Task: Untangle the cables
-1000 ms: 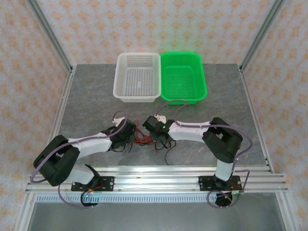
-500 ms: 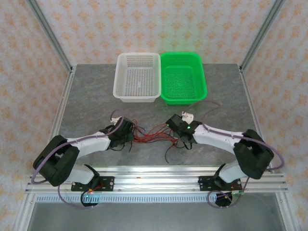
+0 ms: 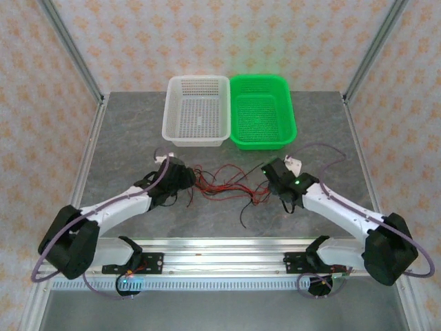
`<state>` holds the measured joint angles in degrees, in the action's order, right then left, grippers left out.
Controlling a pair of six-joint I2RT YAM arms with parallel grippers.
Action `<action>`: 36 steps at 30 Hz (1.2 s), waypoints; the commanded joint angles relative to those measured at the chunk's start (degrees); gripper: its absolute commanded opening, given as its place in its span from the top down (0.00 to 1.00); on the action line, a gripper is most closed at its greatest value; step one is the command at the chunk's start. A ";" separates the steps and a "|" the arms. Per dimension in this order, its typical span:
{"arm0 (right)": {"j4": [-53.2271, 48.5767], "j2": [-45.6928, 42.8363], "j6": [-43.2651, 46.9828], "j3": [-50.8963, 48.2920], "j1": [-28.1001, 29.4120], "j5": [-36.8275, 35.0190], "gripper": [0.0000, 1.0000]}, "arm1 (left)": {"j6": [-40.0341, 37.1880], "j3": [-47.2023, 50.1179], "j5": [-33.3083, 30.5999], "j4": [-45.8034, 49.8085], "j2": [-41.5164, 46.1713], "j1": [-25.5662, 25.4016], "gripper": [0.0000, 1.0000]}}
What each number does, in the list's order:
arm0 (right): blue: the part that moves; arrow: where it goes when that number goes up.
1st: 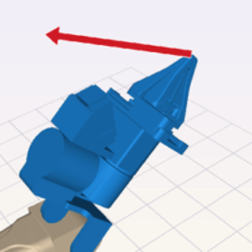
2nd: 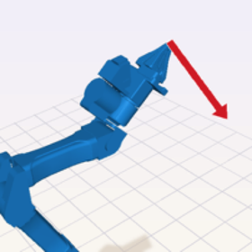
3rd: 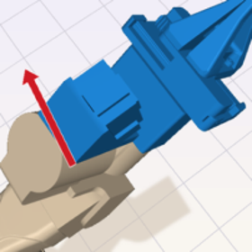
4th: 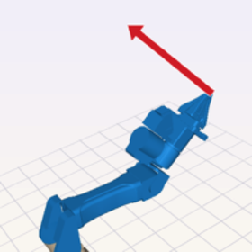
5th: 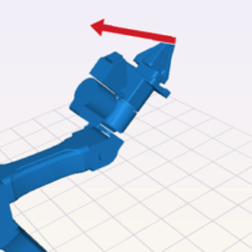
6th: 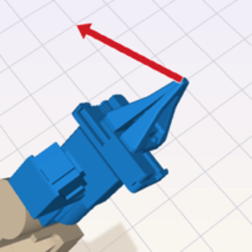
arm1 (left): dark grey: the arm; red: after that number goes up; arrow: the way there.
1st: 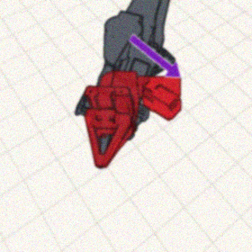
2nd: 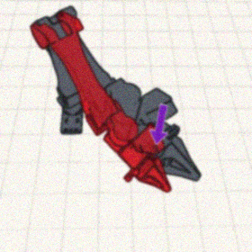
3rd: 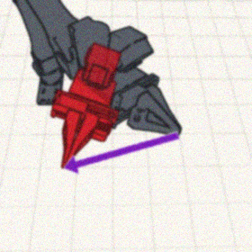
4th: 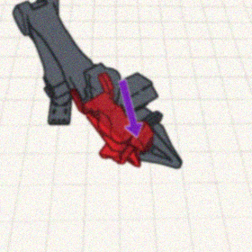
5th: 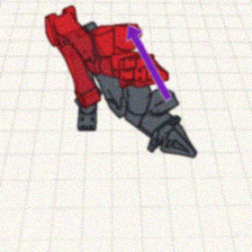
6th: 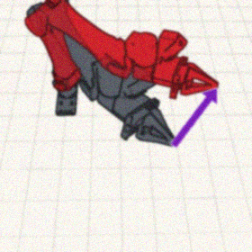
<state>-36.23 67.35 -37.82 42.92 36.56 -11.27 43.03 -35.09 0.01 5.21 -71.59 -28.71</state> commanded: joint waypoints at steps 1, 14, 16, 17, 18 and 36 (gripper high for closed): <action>-3.49 -1.48 2.20 4.03 0.94 2.83 0.50 | -2.39 -3.62 -0.01 5.25 3.37 0.25 0.33; 2.53 18.25 4.25 20.09 16.26 6.84 0.45 | -2.04 -3.37 2.95 7.21 3.84 0.23 0.28; 7.12 21.21 4.21 20.19 16.50 9.14 0.47 | -1.31 -1.81 4.36 4.24 2.22 0.28 0.29; 9.77 22.75 4.17 20.19 16.47 10.47 0.47 | -0.95 -1.05 5.13 2.52 1.23 0.23 0.30; 11.62 24.15 4.16 20.40 16.49 11.38 0.48 | -0.61 -0.50 5.70 1.09 0.46 0.24 0.30; 16.20 34.90 -3.83 14.05 15.20 3.97 0.71 | 4.81 5.93 -1.96 -8.92 -12.78 -0.19 0.57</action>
<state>-18.13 103.59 -38.89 60.25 52.77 -3.05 46.06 -30.87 3.99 -4.21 -83.31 -28.99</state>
